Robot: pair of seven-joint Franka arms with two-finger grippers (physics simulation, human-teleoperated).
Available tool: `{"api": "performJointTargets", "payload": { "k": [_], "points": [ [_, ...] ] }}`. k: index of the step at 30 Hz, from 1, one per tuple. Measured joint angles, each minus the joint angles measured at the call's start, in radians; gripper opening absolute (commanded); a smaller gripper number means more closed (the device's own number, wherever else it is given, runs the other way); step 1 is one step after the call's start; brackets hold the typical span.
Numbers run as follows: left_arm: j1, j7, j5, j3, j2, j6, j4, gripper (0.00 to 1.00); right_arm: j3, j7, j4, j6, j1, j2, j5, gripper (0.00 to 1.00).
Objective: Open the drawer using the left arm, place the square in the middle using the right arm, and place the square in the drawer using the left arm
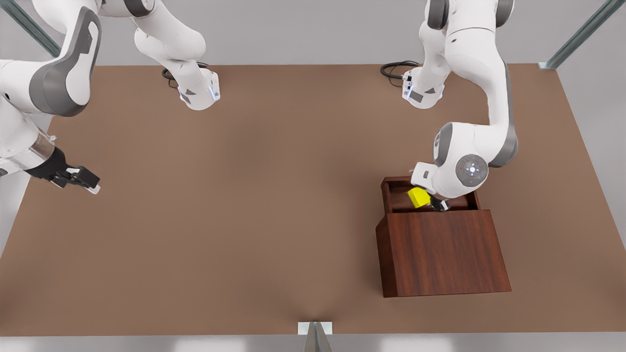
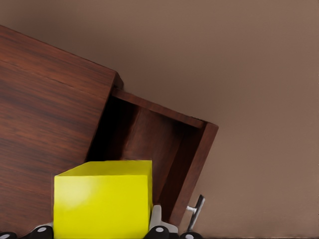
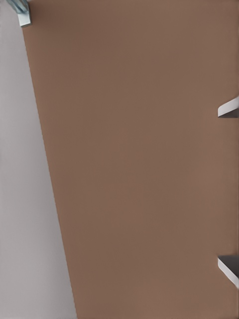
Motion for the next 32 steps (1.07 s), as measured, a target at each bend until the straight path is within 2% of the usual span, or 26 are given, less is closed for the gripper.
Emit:
{"api": "performJointTargets", "payload": {
  "k": [6, 7, 8, 15, 19, 23, 24, 27, 28, 29, 30, 32],
  "points": [
    [-0.002, 0.069, -0.011, 0.035, 0.002, -0.008, -0.032, 0.67, 0.0, 0.001, 0.0, 0.001, -0.007, 0.0, 0.002, 1.0],
    [-0.001, 0.073, -0.012, 0.036, 0.004, -0.007, -0.035, 0.74, 0.0, 0.001, 0.0, 0.002, -0.005, 0.0, 0.002, 1.0],
    [0.0, 0.073, -0.013, 0.036, 0.008, -0.007, -0.035, 1.0, 0.0, 0.001, 0.001, 0.001, -0.006, 0.0, 0.002, 1.0],
    [-0.001, 0.056, -0.019, 0.039, 0.003, -0.037, -0.036, 1.0, -0.001, 0.001, 0.002, 0.002, -0.006, 0.0, 0.002, 1.0],
    [-0.002, -0.472, -0.019, 0.059, 0.004, -0.192, 0.121, 1.0, -0.001, 0.001, 0.001, 0.002, -0.007, 0.0, 0.002, 1.0],
    [0.002, -0.945, -0.014, 0.065, 0.001, -0.19, 0.26, 1.0, 0.0, 0.001, 0.0, 0.002, -0.006, 0.0, -0.001, 1.0],
    [0.061, -0.956, -0.012, 0.019, 0.004, -0.19, 0.304, 1.0, 0.0, 0.001, 0.0, 0.001, -0.002, 0.0, -0.003, 1.0],
    [0.489, -1.111, 0.096, -0.552, -0.096, -0.147, 0.333, 1.0, 0.0, 0.001, 0.0, 0.001, -0.006, -0.001, 0.0, 1.0],
    [0.573, -1.128, 0.15, -0.667, -0.112, -0.144, 0.328, 1.0, 0.0, 0.001, 0.001, 0.001, -0.006, -0.001, 0.0, 1.0],
    [0.655, -1.159, 0.195, -0.75, -0.152, -0.108, 0.275, 1.0, 0.0, 0.001, 0.002, 0.001, -0.005, -0.002, 0.001, 1.0],
    [0.67, -1.168, 0.233, -0.769, -0.186, -0.059, 0.219, 1.0, 0.0, 0.001, 0.001, 0.001, -0.005, -0.001, 0.0, 1.0],
    [0.667, -1.172, 0.284, -0.772, -0.196, -0.055, 0.205, 1.0, 0.0, 0.001, 0.002, 0.001, -0.006, -0.002, 0.0, 1.0]
  ]
}}
